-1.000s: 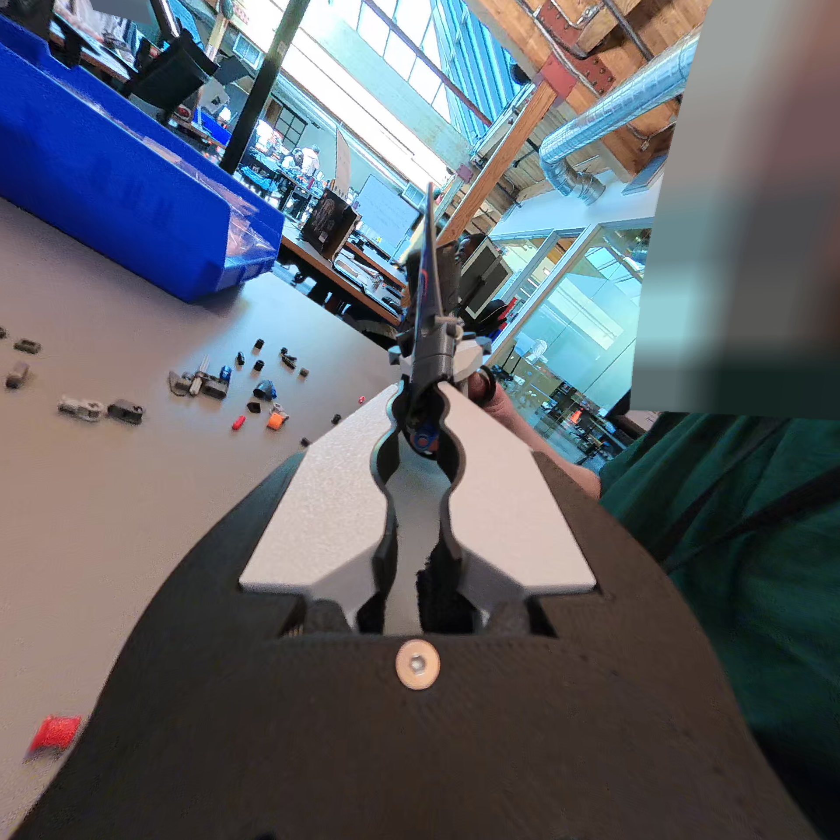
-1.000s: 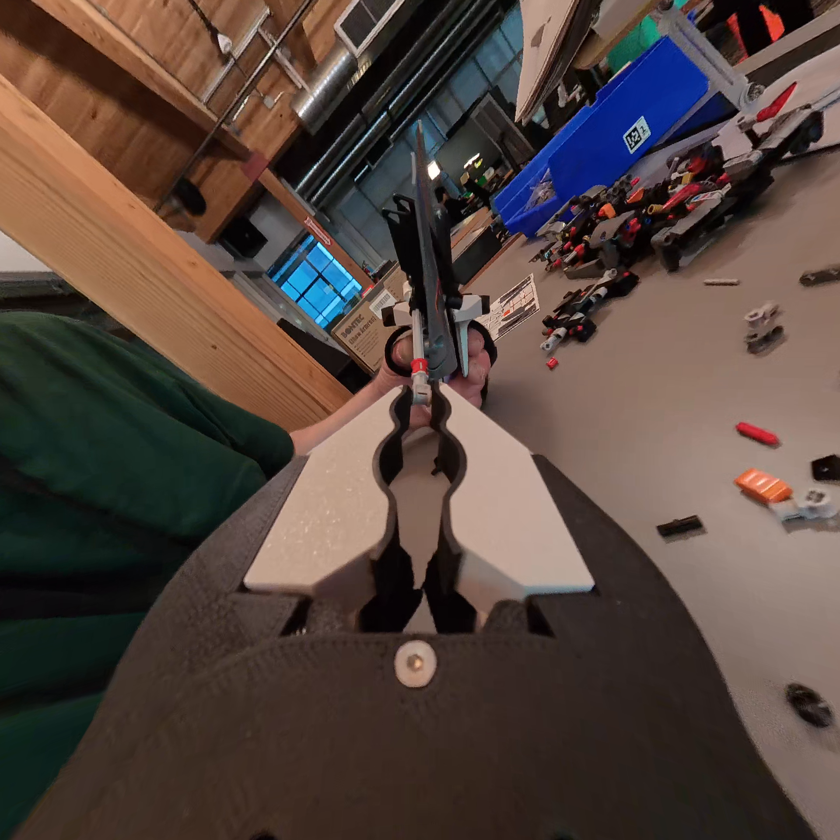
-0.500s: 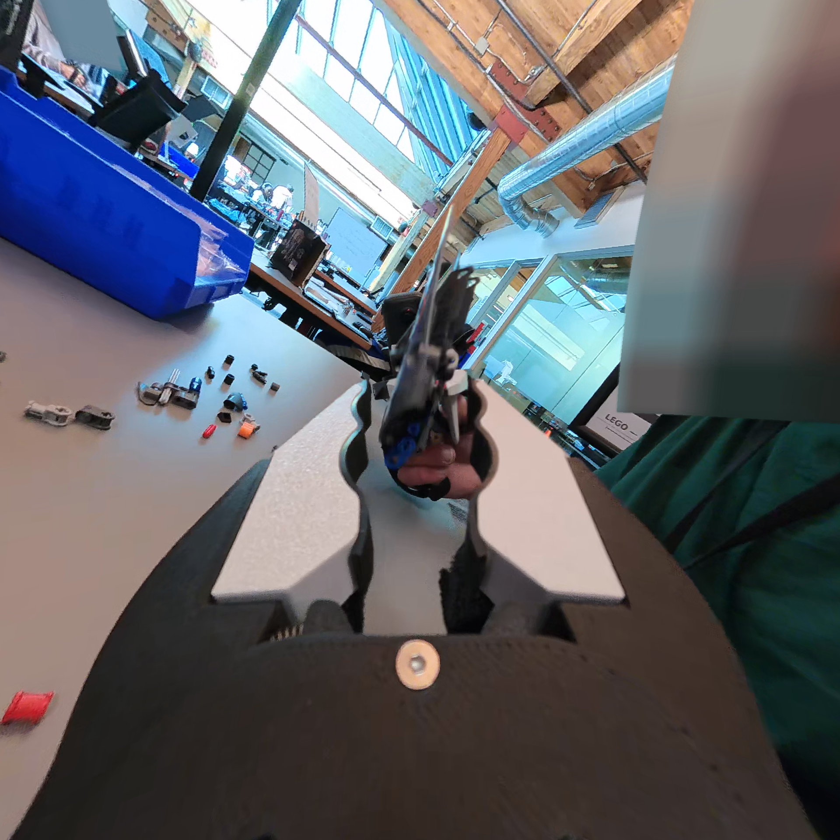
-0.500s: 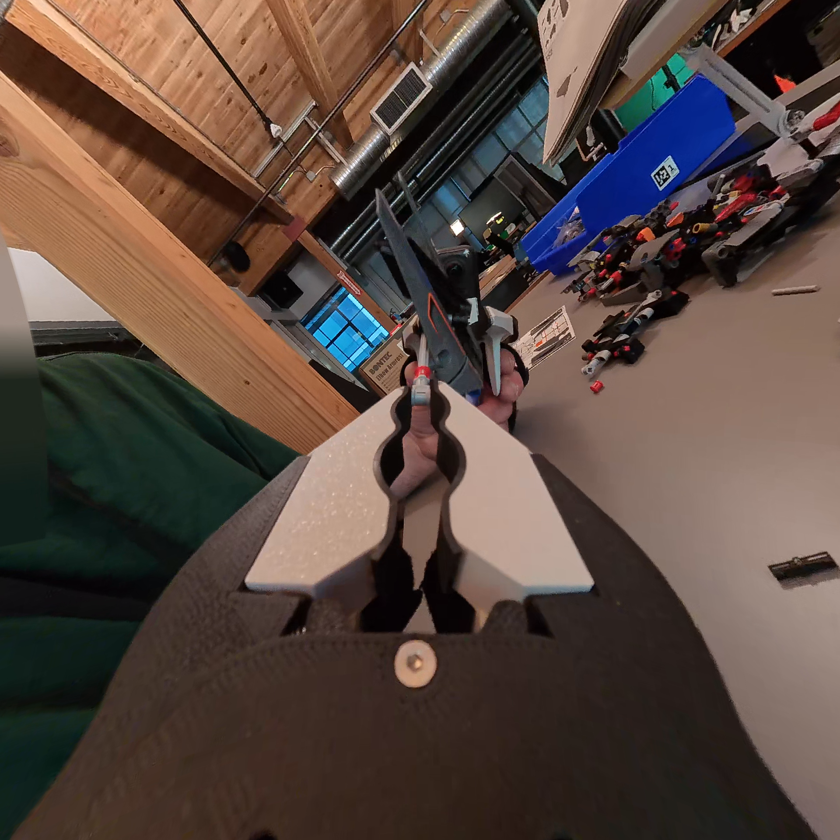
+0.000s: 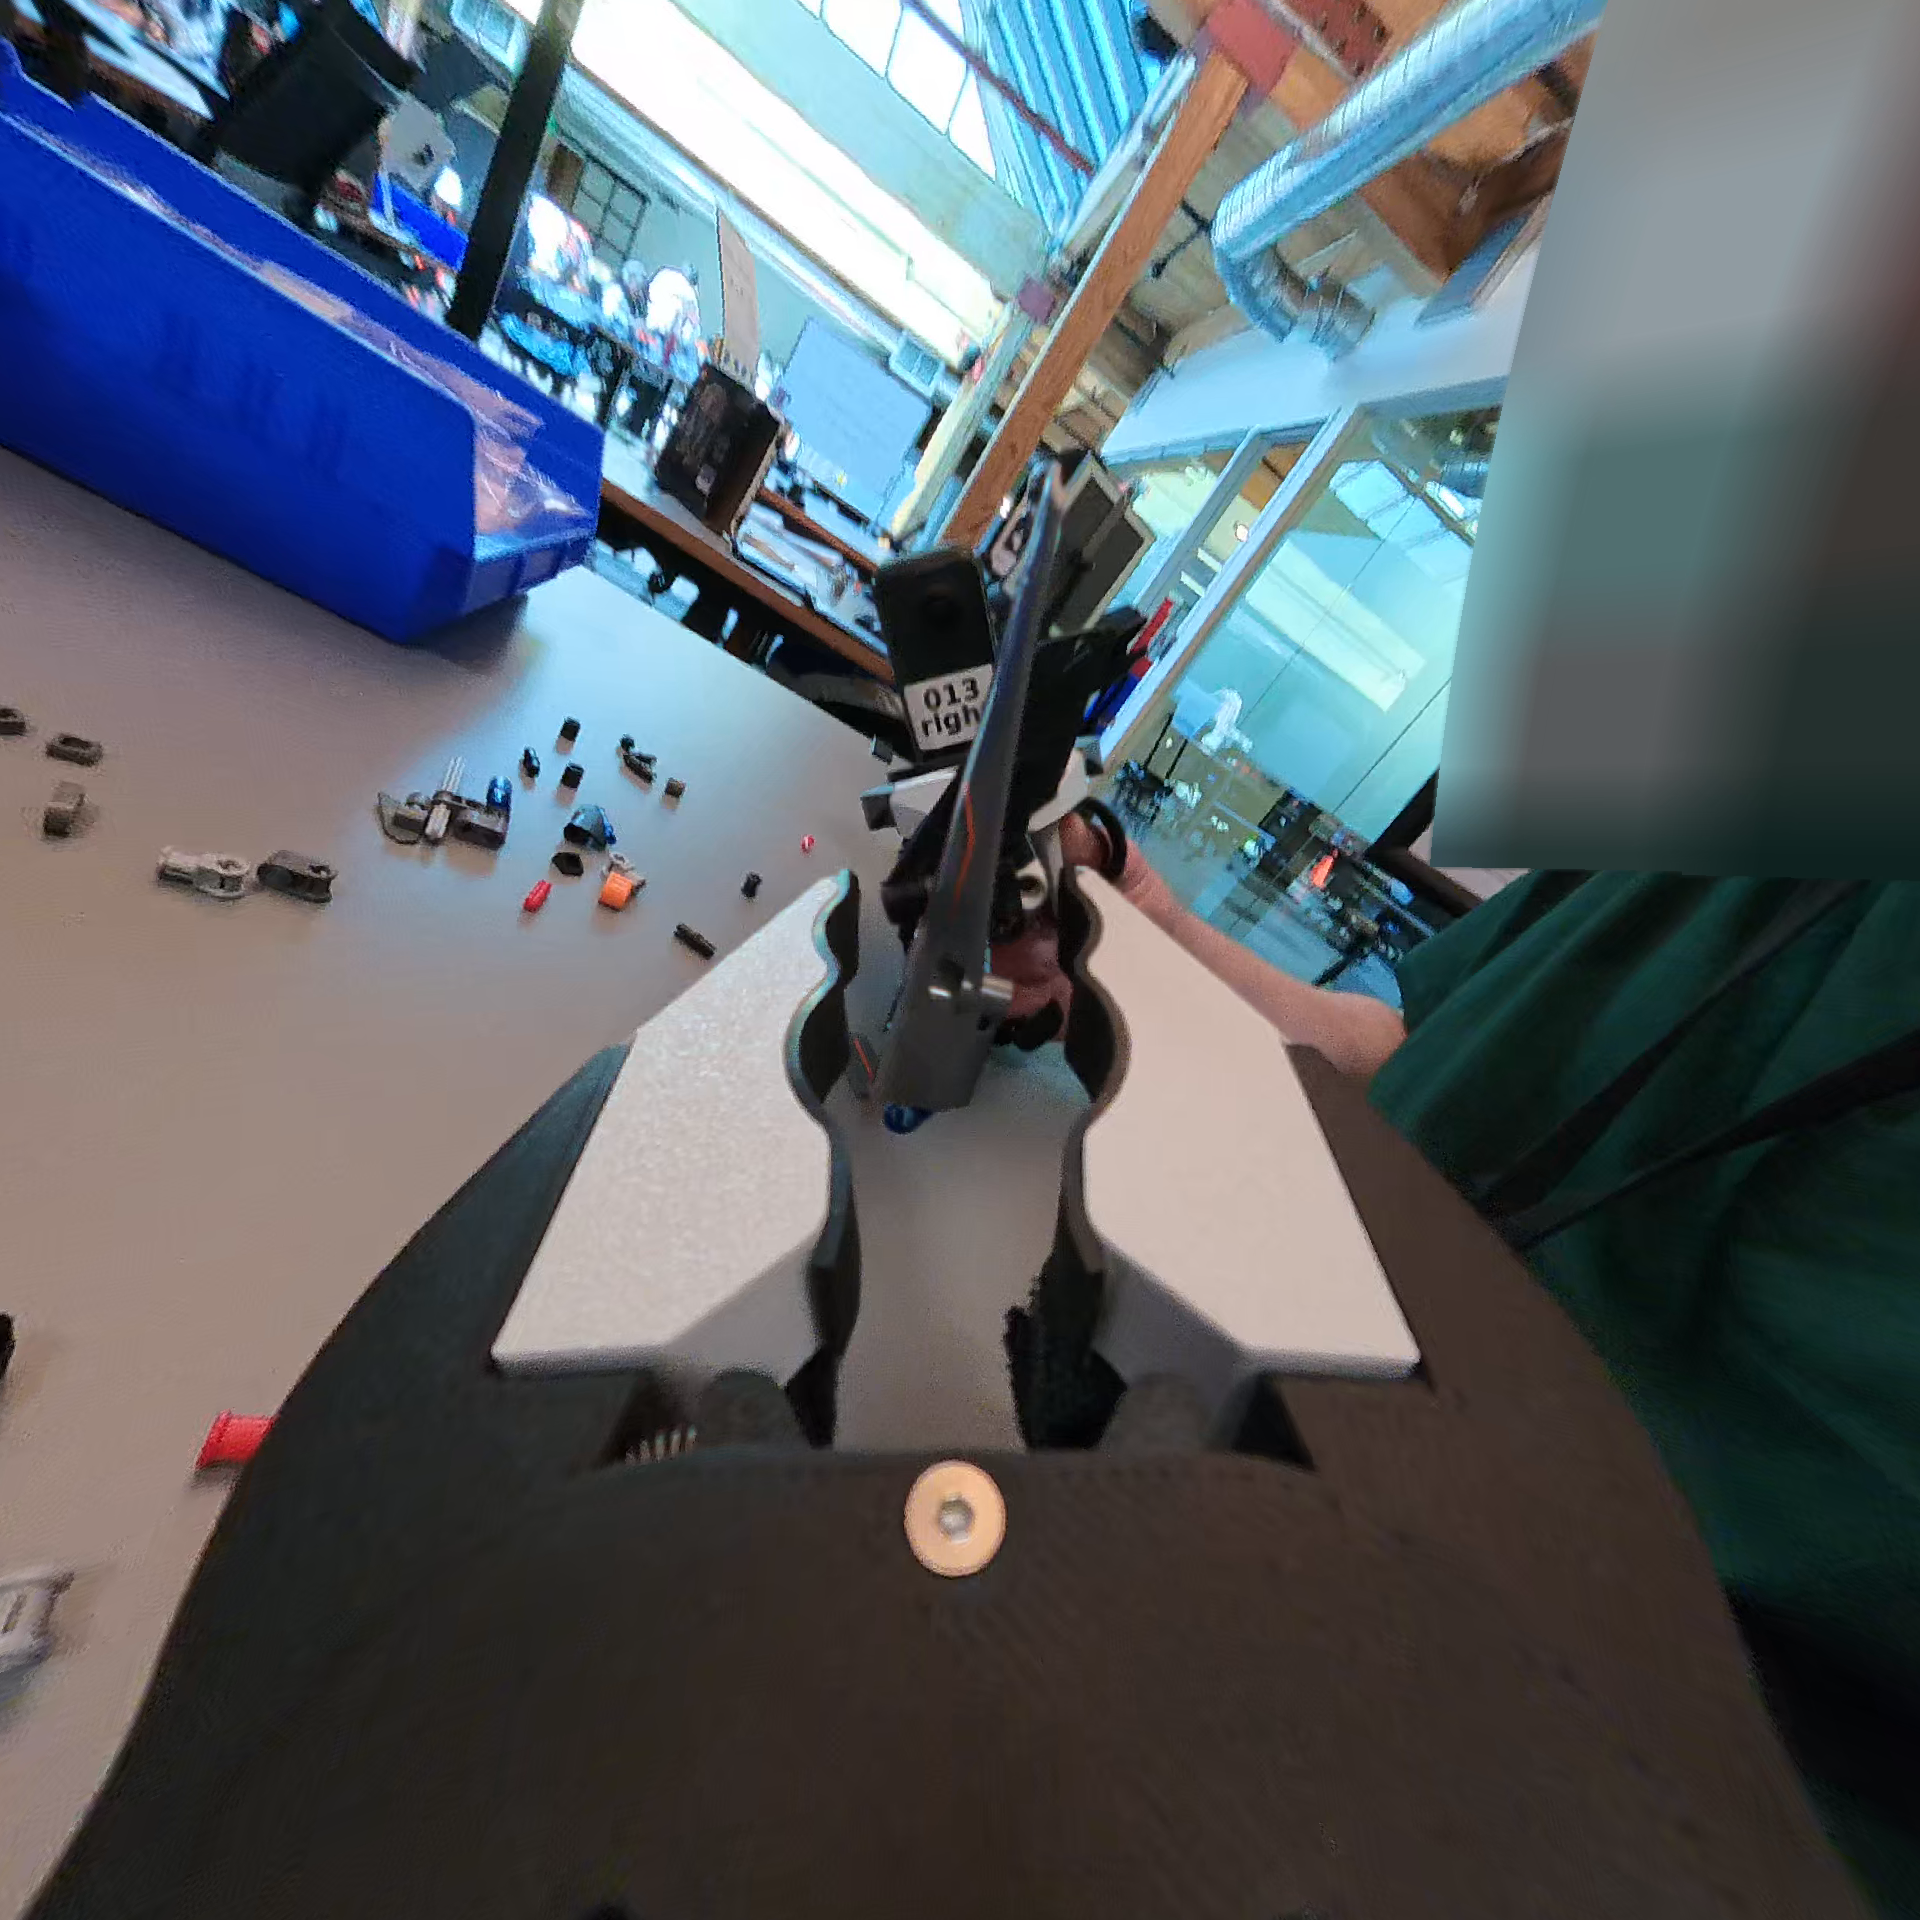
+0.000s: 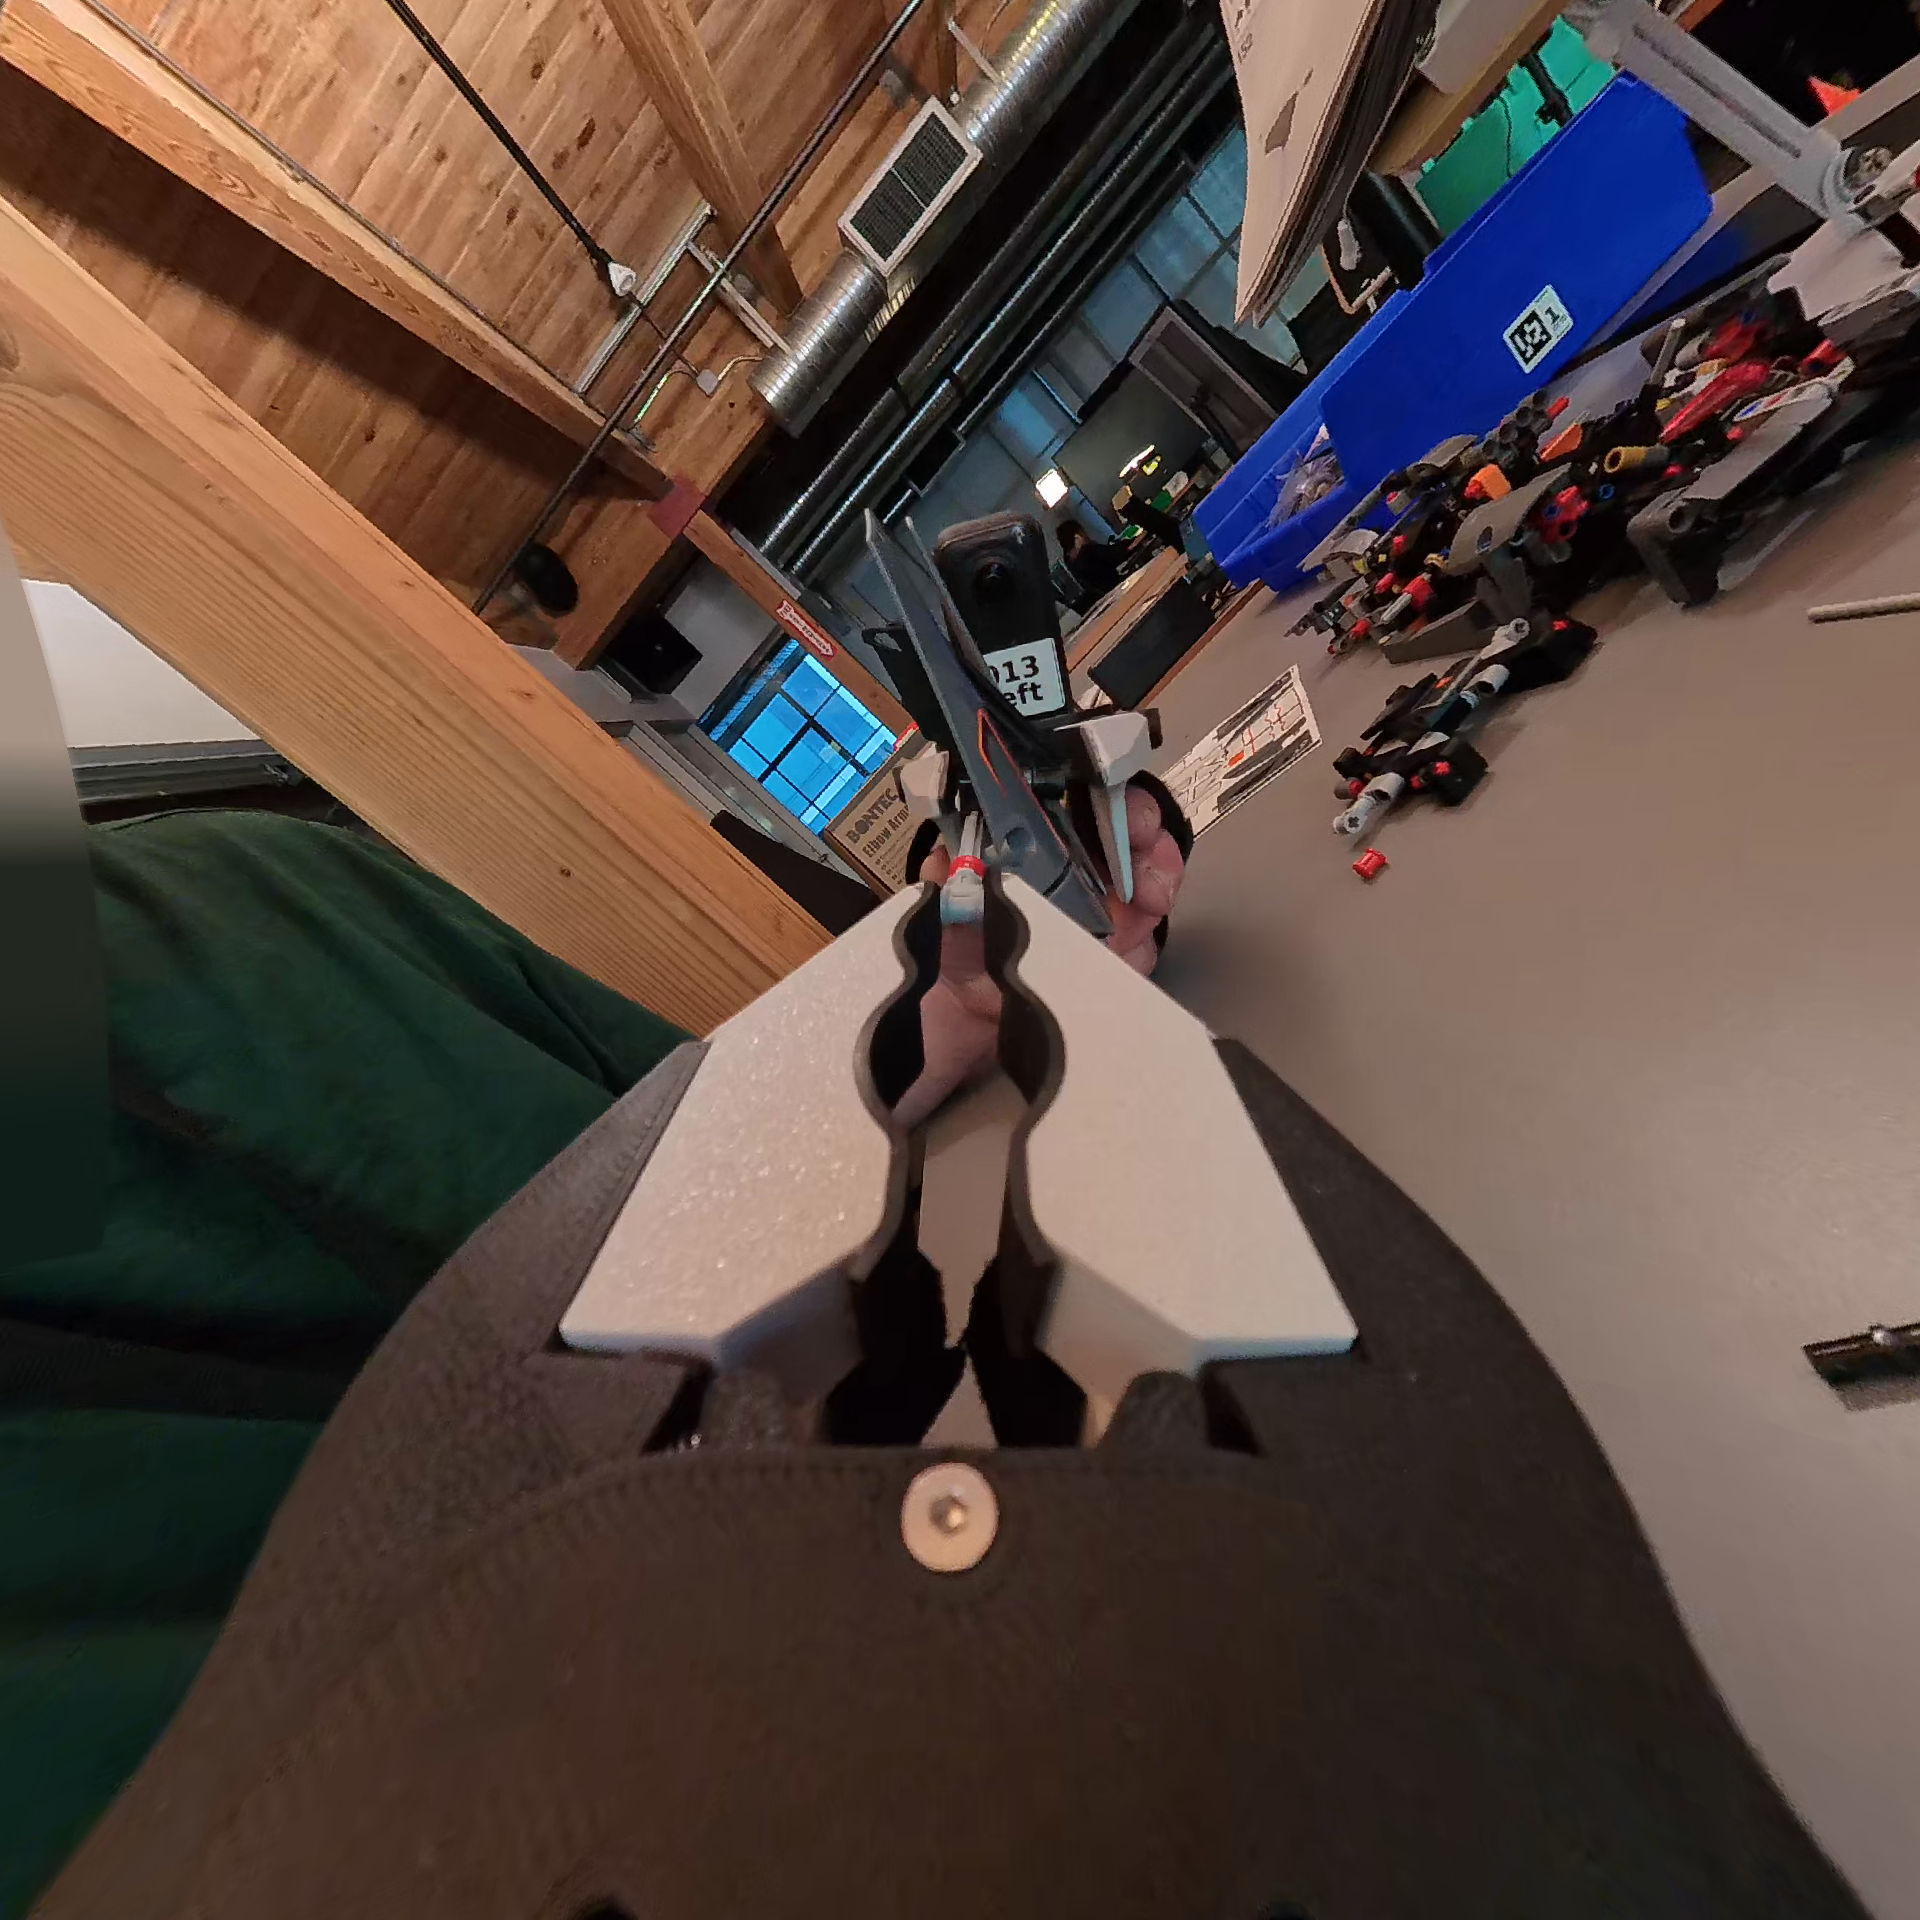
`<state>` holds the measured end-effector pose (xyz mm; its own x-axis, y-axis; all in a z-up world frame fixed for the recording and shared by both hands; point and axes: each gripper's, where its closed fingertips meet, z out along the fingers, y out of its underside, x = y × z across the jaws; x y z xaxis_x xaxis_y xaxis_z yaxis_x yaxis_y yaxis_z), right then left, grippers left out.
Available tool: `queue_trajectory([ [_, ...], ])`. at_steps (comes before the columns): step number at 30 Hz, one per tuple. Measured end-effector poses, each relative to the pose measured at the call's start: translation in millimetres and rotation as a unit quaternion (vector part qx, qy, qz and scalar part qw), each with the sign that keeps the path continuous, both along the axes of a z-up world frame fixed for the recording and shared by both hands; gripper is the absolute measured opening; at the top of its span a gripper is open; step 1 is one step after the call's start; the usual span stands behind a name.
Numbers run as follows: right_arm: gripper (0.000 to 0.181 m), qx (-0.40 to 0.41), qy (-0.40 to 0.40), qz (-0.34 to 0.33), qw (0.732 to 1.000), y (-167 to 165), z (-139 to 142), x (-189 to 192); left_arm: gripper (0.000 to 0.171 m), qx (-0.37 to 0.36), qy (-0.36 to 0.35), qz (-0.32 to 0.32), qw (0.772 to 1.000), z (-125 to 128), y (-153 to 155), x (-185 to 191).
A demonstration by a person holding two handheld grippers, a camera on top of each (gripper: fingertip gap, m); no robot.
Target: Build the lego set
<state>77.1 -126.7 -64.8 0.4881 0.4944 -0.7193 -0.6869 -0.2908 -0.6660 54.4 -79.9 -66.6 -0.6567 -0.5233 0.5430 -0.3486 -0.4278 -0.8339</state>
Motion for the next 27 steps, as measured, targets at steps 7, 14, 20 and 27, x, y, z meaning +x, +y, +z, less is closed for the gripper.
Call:
queue_trajectory([
  [7,0.005,-0.003,0.008,-0.002,1.000,2.7,-3.0,1.3,0.024,0.022,0.008,-0.018,1.000,-6.7,-3.1,-0.5],
  [14,0.005,-0.003,0.014,-0.005,1.000,4.3,-3.2,1.7,0.028,0.012,0.000,-0.021,1.000,-3.6,-2.4,-1.3],
  [20,0.005,-0.004,0.014,-0.007,1.000,5.6,-4.1,2.2,0.027,0.001,0.016,-0.031,0.999,-4.3,-1.7,0.5],
  [27,0.005,-0.010,0.016,-0.013,1.000,6.8,-5.6,4.0,0.024,0.019,0.026,-0.033,0.999,-11.4,-2.9,0.8],
])
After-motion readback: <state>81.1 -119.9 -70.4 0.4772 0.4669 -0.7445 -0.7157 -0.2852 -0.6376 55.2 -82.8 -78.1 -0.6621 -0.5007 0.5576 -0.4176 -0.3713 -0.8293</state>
